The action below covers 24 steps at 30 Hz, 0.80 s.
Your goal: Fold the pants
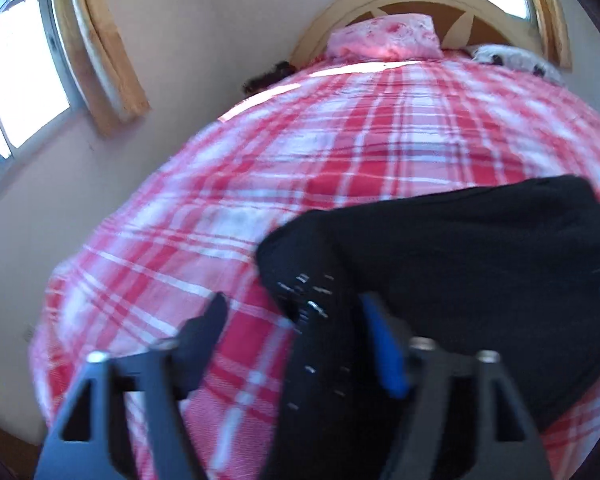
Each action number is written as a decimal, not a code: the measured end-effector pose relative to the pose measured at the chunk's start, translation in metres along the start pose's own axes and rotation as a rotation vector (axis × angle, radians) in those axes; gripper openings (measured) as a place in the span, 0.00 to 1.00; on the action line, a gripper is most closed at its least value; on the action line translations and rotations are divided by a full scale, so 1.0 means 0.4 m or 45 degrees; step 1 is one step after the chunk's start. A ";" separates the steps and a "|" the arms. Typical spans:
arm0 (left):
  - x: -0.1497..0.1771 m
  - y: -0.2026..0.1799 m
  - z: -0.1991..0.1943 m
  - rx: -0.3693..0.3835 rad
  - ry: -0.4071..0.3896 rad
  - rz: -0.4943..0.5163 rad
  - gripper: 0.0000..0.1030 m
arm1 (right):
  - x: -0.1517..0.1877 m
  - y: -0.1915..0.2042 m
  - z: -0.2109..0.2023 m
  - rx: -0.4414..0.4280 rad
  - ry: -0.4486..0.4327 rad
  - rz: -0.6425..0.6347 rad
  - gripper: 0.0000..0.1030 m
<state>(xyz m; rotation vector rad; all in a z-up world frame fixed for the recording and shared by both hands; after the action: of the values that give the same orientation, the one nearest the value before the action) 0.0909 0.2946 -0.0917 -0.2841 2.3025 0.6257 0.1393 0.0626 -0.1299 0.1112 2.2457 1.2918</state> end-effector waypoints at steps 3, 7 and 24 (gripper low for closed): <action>0.001 0.041 -0.031 0.005 0.003 -0.021 0.83 | -0.005 0.001 -0.029 0.045 0.022 0.072 0.40; 0.020 0.090 -0.101 -0.007 -0.043 -0.086 0.85 | -0.002 0.022 -0.147 0.053 -0.167 0.126 0.45; 0.087 0.123 -0.389 0.185 -0.202 -0.256 0.99 | 0.202 0.405 -0.328 0.365 -0.328 -0.751 0.56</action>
<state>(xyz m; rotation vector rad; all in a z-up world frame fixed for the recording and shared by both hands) -0.0444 0.2561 -0.0020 -0.3766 2.1214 0.3644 -0.0246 0.0741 0.0216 -0.2511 2.0083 0.6058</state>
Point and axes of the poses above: each gripper's, at about its wrist camera, not at the fingertips, and z roughly the way its jaws point, y to its left, x to its underside, the point moved 1 cm from there along z, roughly the way its jaws point, and after that the axes turned 6 degrees about -x, right-handed, at the moved point
